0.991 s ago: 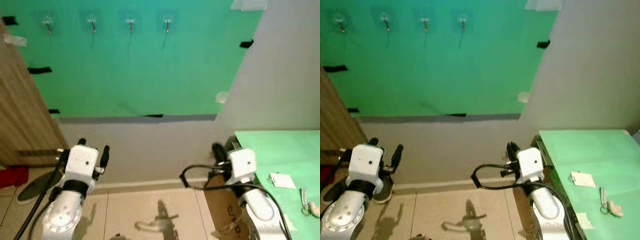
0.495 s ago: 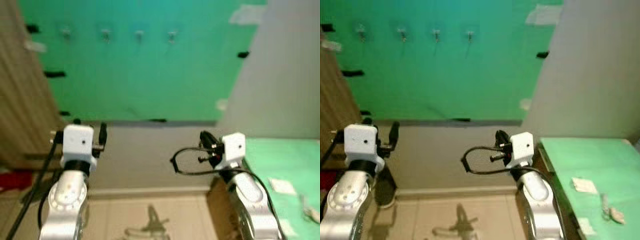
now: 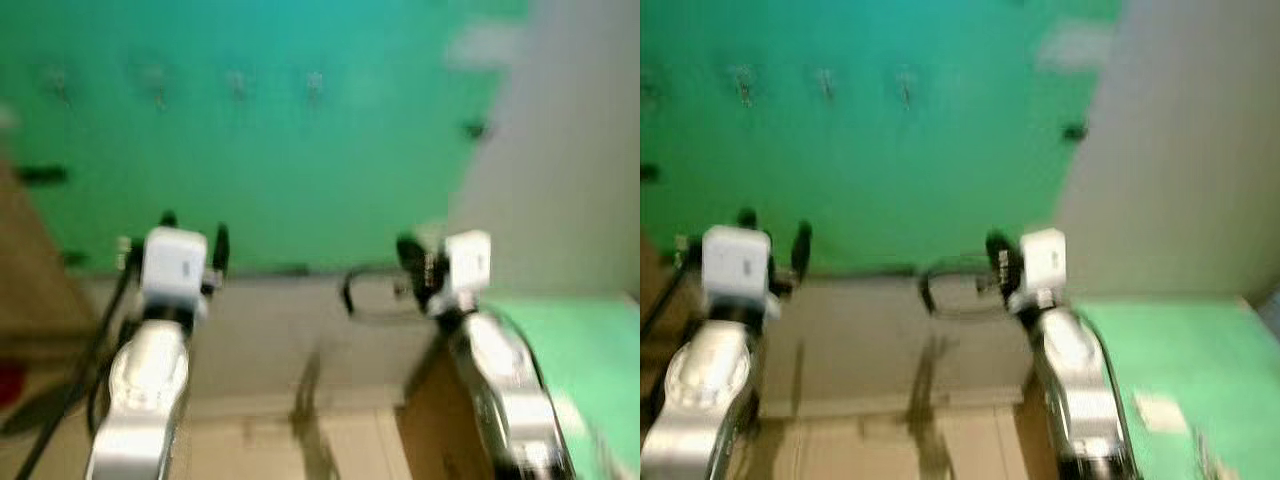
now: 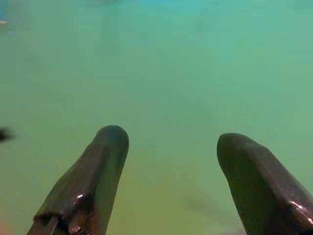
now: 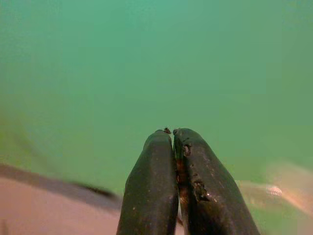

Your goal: Hang keys on a hook

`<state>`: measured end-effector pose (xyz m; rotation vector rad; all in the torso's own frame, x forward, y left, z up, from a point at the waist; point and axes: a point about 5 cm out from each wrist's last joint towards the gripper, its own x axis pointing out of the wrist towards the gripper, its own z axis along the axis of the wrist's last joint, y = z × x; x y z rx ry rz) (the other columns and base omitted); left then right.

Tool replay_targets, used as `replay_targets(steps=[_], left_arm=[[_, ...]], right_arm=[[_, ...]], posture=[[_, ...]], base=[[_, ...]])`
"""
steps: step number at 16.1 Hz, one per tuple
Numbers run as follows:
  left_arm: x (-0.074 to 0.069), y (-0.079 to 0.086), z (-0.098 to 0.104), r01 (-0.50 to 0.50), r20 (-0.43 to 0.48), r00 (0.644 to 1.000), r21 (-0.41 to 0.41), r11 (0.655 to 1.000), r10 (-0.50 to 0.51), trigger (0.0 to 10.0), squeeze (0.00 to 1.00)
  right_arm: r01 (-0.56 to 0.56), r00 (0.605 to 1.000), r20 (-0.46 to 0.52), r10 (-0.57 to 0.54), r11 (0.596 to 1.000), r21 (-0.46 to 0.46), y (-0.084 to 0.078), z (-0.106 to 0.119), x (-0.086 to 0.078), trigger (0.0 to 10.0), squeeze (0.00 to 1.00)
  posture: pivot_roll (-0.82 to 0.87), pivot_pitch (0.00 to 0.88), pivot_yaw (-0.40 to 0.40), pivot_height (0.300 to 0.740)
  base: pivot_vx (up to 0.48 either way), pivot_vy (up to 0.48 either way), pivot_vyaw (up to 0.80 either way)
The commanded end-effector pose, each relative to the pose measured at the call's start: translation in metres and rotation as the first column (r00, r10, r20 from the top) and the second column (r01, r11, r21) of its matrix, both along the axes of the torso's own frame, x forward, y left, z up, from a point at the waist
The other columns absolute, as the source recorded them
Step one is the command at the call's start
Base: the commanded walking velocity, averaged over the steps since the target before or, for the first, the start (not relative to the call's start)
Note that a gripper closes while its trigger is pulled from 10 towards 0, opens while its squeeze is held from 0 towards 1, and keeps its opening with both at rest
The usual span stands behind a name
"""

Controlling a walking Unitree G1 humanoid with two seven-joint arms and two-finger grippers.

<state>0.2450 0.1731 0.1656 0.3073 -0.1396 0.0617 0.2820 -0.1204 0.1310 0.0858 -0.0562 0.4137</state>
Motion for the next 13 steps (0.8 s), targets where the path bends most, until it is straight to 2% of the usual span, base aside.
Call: replay_targets(steps=[1, 3, 4, 5, 6, 7, 8, 11, 13], left_arm=[[0.001, 0.005, 0.005, -0.047, 0.013, 0.999, 0.013, 0.999, 0.047, 10.0, 0.00], [0.001, 0.005, 0.004, -0.056, 0.017, 0.998, -0.009, 0.998, 0.057, 10.0, 0.00], [0.000, 0.002, 0.006, -0.052, 0.036, 0.998, 0.021, 0.998, 0.051, 10.0, 0.00], [0.001, 0.002, 0.007, -0.052, 0.037, 0.998, 0.020, 0.998, 0.051, 10.0, 0.00], [0.002, 0.003, 0.008, -0.063, 0.044, 0.997, 0.000, 0.998, 0.063, 10.0, 0.00], [0.002, 0.003, 0.008, -0.066, 0.046, 0.997, -0.001, 0.998, 0.066, 10.0, 0.00], [0.004, 0.003, 0.009, -0.064, 0.045, 0.997, 0.000, 0.998, 0.064, 10.0, 0.00], [0.007, 0.003, 0.013, -0.055, 0.069, 0.996, 0.006, 0.998, 0.054, 10.0, 0.00], [0.010, 0.002, 0.016, -0.052, 0.079, 0.996, 0.006, 0.999, 0.052, 10.0, 0.00]], right_arm=[[-0.068, 0.998, 0.003, 0.068, 0.997, 0.031, 0.010, 0.009, 0.002, 0.0, 0.00], [-0.185, 0.982, -0.029, 0.186, 0.982, 0.029, 0.016, 0.017, 0.005, 0.0, 0.00], [-0.254, 0.966, -0.036, 0.256, 0.966, 0.049, 0.018, 0.031, 0.011, 0.0, 0.00], [-0.266, 0.963, -0.034, 0.268, 0.963, 0.052, 0.019, 0.034, 0.013, 0.0, 0.00], [-0.378, 0.925, -0.013, 0.379, 0.924, 0.052, 0.029, 0.050, 0.014, 0.0, 0.00], [-0.430, 0.903, 0.004, 0.430, 0.902, 0.042, 0.033, 0.059, 0.015, 0.0, 0.00], [-0.543, 0.839, 0.045, 0.542, 0.839, 0.027, 0.042, 0.081, 0.016, 0.0, 0.00], [-0.601, 0.799, 0.071, 0.597, 0.798, 0.053, 0.041, 0.106, 0.026, 0.0, 0.00], [-0.583, 0.812, 0.124, 0.570, 0.799, 0.146, 0.042, 0.126, 0.042, 0.0, 0.00]], posture=[[0.16, 0.000, -0.077, 0.740], [0.16, 0.000, -0.079, 0.740], [0.16, 0.000, -0.080, 0.740], [0.16, 0.000, -0.081, 0.740], [0.16, 0.000, -0.079, 0.740], [0.16, 0.000, -0.076, 0.740], [0.17, 0.000, -0.076, 0.740], [0.17, 0.000, -0.080, 0.740], [0.18, 0.000, -0.079, 0.740]], base=[[0.274, 0.000, 0.00], [0.000, 0.000, 0.00], [0.000, 0.000, 0.00], [0.000, 0.000, 0.00], [0.000, 0.000, 0.00], [0.000, 0.000, 0.00], [0.000, 0.000, 0.00], [0.000, 0.000, 0.00], [0.000, 0.000, 0.00]])
